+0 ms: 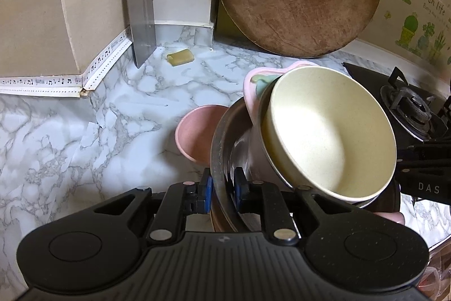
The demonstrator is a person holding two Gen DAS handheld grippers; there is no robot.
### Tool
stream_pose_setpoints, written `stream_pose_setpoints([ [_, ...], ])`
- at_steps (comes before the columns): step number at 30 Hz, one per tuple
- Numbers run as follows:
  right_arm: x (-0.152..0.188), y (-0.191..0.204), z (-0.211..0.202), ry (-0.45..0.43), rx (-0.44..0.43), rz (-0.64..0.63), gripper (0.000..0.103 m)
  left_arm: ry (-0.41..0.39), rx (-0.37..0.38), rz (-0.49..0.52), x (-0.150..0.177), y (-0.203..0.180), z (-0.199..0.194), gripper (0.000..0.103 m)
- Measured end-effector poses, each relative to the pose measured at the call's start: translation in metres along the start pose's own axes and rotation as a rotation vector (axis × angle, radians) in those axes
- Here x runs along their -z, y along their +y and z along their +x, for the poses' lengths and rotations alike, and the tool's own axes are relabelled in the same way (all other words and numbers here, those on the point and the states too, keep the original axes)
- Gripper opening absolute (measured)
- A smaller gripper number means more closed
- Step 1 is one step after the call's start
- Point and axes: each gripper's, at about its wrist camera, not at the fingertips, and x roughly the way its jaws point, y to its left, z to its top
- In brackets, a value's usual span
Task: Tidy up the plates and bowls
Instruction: 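Lift the steel basin stack with both grippers and carry it toward the plates, then lower the basin stack onto the stacked plates and open both grippers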
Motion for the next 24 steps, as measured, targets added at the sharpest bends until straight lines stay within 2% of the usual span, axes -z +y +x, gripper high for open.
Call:
stream_pose_setpoints([
  [14,-0.005,-0.002,-0.017,-0.027,0.017,0.010,0.020,-0.026,0.005,0.007,-0.001,0.006,-0.019,0.015],
  [24,-0.007,0.009,-0.062,-0.137,0.007,0.027,0.021,-0.091,0.012,-0.010,0.001,0.013,-0.057,0.015],
])
